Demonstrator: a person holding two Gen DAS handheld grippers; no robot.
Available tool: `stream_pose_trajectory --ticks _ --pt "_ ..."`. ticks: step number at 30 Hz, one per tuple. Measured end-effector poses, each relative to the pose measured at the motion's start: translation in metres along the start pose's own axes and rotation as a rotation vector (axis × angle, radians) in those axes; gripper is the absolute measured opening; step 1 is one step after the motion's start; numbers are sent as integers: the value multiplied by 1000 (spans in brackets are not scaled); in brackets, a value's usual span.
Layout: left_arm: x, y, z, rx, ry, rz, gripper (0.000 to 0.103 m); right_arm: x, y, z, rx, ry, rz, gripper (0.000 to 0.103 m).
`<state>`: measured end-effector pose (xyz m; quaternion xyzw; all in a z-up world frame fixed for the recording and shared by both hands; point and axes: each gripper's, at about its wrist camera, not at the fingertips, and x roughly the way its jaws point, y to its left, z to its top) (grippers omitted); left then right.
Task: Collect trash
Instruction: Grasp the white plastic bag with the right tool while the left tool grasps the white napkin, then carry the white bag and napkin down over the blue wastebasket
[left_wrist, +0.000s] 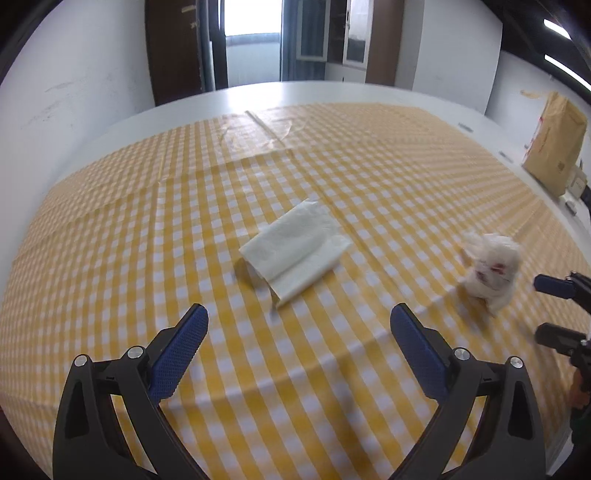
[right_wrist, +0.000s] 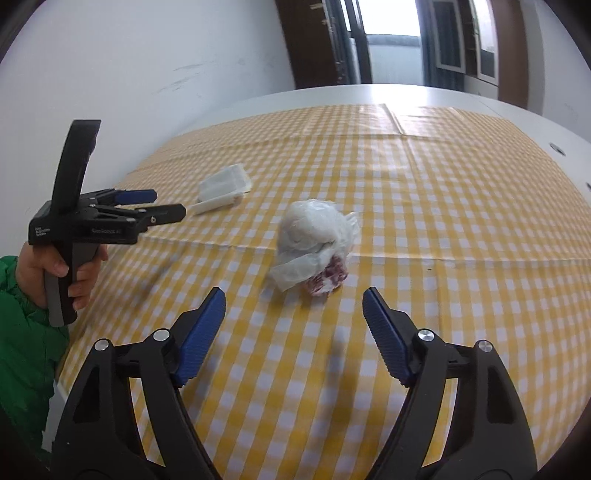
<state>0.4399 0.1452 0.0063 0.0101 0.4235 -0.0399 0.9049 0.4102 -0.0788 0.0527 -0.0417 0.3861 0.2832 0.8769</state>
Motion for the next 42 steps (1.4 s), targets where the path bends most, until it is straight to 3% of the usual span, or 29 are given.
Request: stream_pose_trajectory --ticks 7,10,12,13,14,15,16,18,24,33,42 --pt "38 17 23 -44 27 -30 95 25 -4 16 -4 51 -21 60" --pt "51 13 28 -4 47 -19 82 35 -5 17 -3 68 -29 54" --pt "58 10 30 20 54 -27 63 42 -5 16 3 83 -32 47" --pt "60 11 30 11 50 -29 58 46 -4 15 6 93 -33 40" --pt "59 12 30 -3 36 -10 41 47 -4 14 8 99 -28 37" --pt "57 12 31 -11 35 -9 25 47 -3 13 5 97 -21 27" --pt "56 15 30 -24 37 -28 20 46 -3 14 1 90 -25 26" --pt "53 18 30 -58 30 -77 17 41 -1 13 -1 69 -40 25" --pt "37 17 21 -39 -13 -43 14 16 3 -4 19 33 -39 24" --pt "-20 7 -1 -48 -99 -39 13 -45 4 -53 40 -4 -56 24" --pt "-82 -23 -49 -67 -139 -49 13 -93 -1 -95 87 -63 -33 24"
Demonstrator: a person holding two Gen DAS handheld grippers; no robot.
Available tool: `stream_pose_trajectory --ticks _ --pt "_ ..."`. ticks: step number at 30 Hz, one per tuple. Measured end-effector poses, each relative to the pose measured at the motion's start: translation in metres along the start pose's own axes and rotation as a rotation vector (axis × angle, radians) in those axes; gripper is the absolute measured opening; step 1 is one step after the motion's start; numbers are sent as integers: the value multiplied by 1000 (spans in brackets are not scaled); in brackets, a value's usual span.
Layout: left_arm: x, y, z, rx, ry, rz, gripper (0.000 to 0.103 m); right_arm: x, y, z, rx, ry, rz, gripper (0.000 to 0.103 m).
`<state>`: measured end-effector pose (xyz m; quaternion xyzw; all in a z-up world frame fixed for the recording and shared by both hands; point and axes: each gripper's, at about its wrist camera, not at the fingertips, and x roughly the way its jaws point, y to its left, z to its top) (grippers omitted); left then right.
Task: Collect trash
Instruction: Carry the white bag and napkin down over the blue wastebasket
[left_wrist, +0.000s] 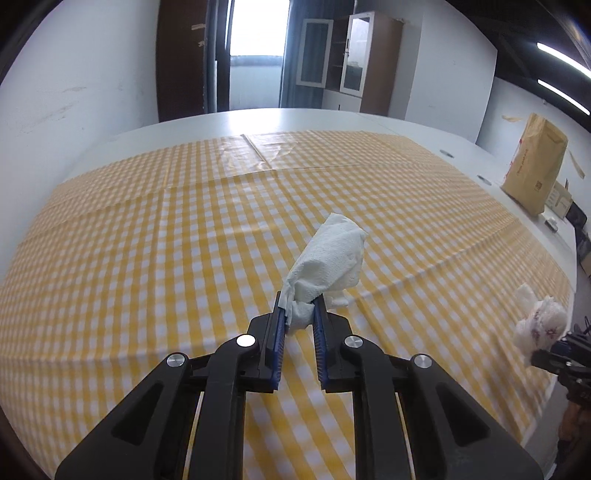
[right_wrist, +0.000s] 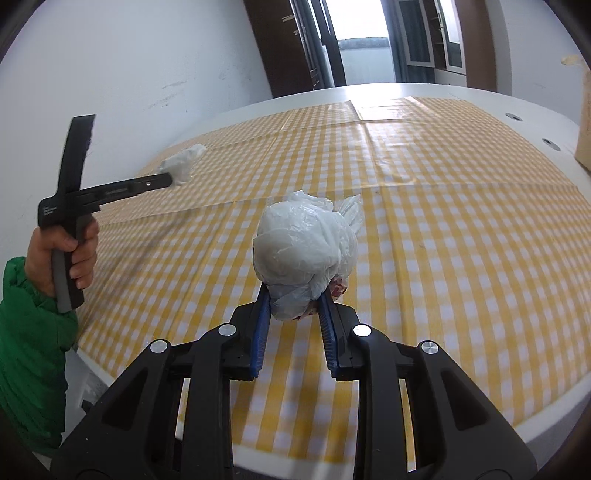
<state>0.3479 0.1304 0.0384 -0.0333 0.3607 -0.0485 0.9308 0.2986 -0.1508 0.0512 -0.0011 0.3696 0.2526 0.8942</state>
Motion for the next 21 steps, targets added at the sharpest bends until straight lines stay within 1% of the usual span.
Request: stream_pose_trajectory --ticks 4,9,12,14,17,21 --pt "-42 -12 -27 -34 -49 -42 13 -13 6 -21 -10 -6 6 24" --pt "-79 -33 -73 -68 -69 -109 13 -25 22 -39 -50 -16 11 24" --pt "-92 -41 -105 -92 -56 -142 13 -34 33 -53 -76 -15 30 24" --pt "-98 -44 -125 -110 -40 -158 13 -38 36 -63 -72 -1 51 24" --pt "-106 -48 -147 -116 -26 -159 12 -45 44 -76 -84 3 53 23" --pt "-124 -54 -170 -121 -29 -165 12 -51 57 -95 -99 4 75 23"
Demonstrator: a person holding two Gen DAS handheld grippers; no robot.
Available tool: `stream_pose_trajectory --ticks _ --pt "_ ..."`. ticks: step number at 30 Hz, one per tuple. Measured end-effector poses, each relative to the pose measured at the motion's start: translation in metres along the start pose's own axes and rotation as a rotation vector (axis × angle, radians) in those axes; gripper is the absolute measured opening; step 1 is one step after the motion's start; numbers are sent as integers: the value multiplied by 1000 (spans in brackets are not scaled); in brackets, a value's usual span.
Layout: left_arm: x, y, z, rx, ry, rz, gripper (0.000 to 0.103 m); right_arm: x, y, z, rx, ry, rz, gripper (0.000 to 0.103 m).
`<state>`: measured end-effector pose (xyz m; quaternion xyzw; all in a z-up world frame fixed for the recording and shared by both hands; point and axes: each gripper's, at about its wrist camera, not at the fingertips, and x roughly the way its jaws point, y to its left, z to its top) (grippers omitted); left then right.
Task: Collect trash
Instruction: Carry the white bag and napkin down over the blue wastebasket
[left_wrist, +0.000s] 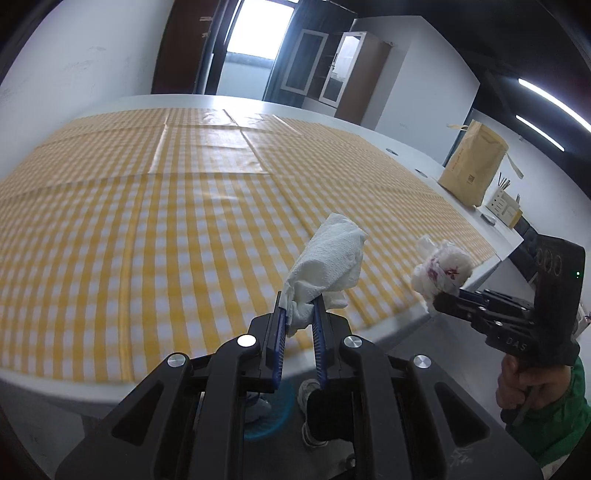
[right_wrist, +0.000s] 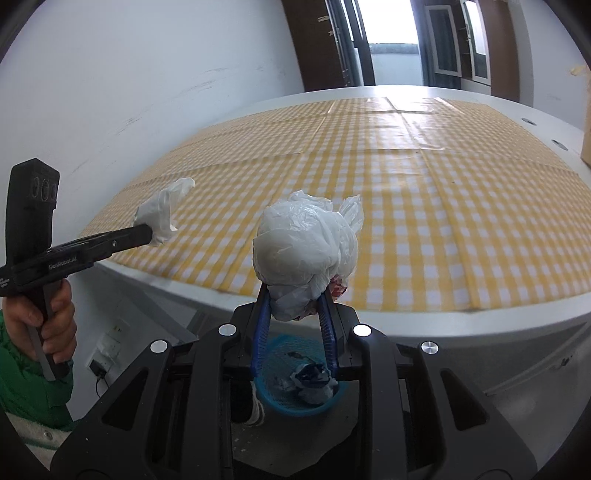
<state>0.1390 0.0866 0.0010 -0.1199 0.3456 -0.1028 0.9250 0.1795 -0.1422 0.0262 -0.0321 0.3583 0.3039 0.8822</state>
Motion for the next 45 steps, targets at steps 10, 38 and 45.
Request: stream_pose_trajectory --ticks 10,38,45 --pt "-30 -17 -53 -6 16 -7 12 -21 35 -40 -47 4 29 23" --pt "78 34 -174 -165 314 84 12 102 20 -168 19 341 34 23" --pt "126 70 -187 -216 399 153 12 161 6 -185 91 470 64 24"
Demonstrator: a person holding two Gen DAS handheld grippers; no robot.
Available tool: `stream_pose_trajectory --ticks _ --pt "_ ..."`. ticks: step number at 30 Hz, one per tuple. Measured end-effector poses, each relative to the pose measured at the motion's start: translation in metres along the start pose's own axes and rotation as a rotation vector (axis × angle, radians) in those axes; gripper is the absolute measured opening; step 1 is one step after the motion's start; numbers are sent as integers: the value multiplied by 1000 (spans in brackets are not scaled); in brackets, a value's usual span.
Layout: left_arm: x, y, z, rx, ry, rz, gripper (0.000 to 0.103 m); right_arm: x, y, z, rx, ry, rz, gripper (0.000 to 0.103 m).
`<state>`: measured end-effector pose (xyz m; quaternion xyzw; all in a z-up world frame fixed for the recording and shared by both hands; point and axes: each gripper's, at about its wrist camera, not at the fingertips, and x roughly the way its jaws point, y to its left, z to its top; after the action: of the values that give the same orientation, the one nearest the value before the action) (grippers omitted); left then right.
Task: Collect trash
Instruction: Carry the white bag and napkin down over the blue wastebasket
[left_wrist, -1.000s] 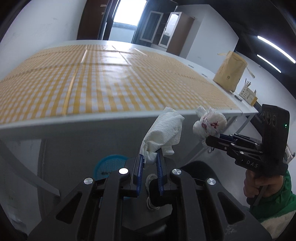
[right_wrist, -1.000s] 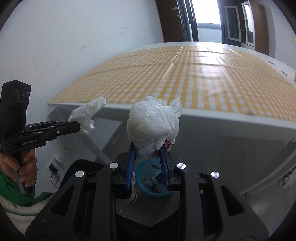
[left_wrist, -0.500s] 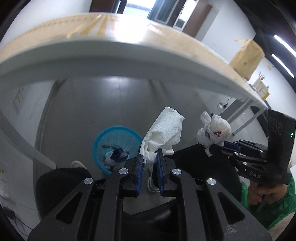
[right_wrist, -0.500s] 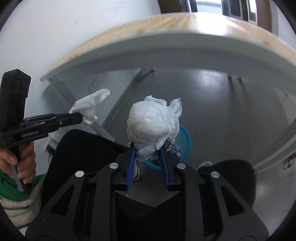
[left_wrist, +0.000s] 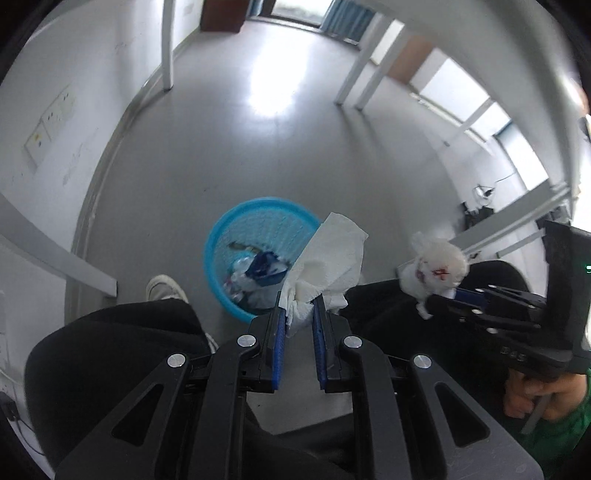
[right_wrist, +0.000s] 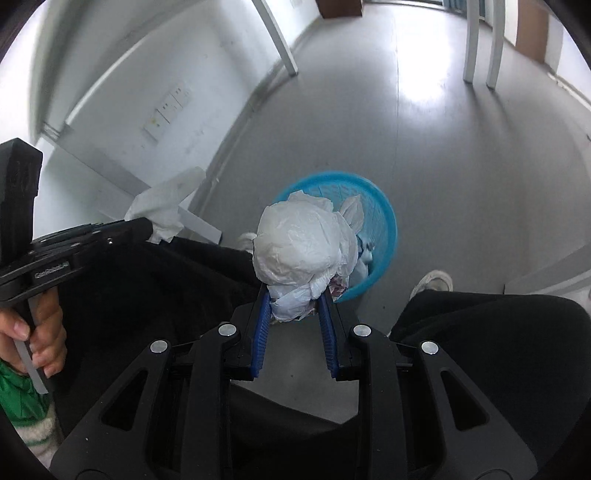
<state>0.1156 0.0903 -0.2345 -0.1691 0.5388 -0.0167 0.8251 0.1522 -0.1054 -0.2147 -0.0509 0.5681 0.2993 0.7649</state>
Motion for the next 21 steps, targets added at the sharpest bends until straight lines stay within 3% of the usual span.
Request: stream_pose_trajectory --ticks 8,19,21 --pt "33 15 16 -65 69 25 12 39 -16 23 50 49 3 24" --pt "86 27 40 -167 141 5 13 83 -42 54 90 88 -30 24" --pt "99 30 45 -189 156 5 13 97 -48 57 118 128 -33 24"
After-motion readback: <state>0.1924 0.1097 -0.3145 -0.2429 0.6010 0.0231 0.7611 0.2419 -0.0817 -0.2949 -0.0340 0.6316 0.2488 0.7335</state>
